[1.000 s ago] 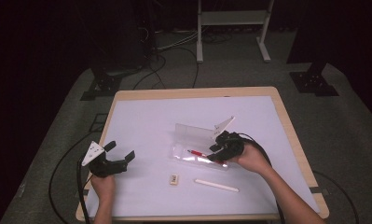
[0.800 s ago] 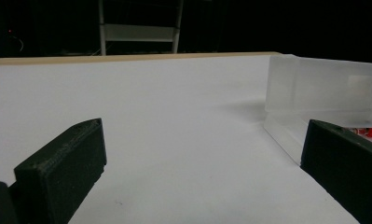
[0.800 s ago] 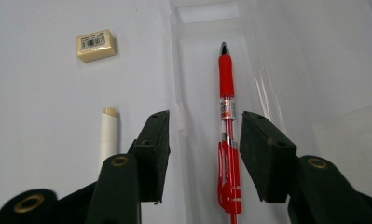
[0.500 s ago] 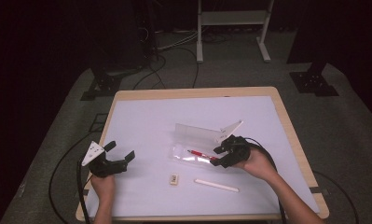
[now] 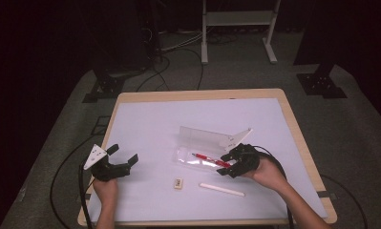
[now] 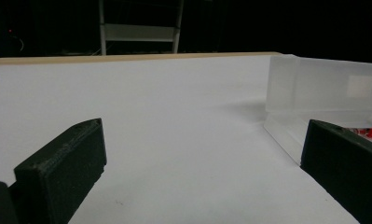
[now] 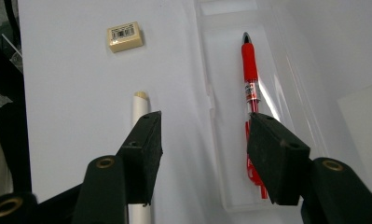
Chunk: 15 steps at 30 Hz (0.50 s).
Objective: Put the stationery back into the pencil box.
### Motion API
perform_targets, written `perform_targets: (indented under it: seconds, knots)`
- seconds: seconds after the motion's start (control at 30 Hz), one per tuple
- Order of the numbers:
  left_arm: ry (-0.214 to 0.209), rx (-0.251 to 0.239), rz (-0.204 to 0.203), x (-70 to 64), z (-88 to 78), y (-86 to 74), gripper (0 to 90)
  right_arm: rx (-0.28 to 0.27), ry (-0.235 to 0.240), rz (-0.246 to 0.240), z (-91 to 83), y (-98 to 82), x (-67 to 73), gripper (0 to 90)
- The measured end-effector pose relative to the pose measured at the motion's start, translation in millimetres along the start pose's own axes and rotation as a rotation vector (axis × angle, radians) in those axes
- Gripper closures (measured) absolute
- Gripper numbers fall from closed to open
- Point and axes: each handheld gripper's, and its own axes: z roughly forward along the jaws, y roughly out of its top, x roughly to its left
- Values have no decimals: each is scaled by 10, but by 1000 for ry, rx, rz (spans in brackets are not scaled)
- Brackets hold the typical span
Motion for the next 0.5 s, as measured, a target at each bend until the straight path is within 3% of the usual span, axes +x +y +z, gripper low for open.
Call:
perform_targets:
  seconds: [0.5]
  knots:
    - [0,-2,0,2,1,0,0,-1,11,-24,-20,-90,153,440]
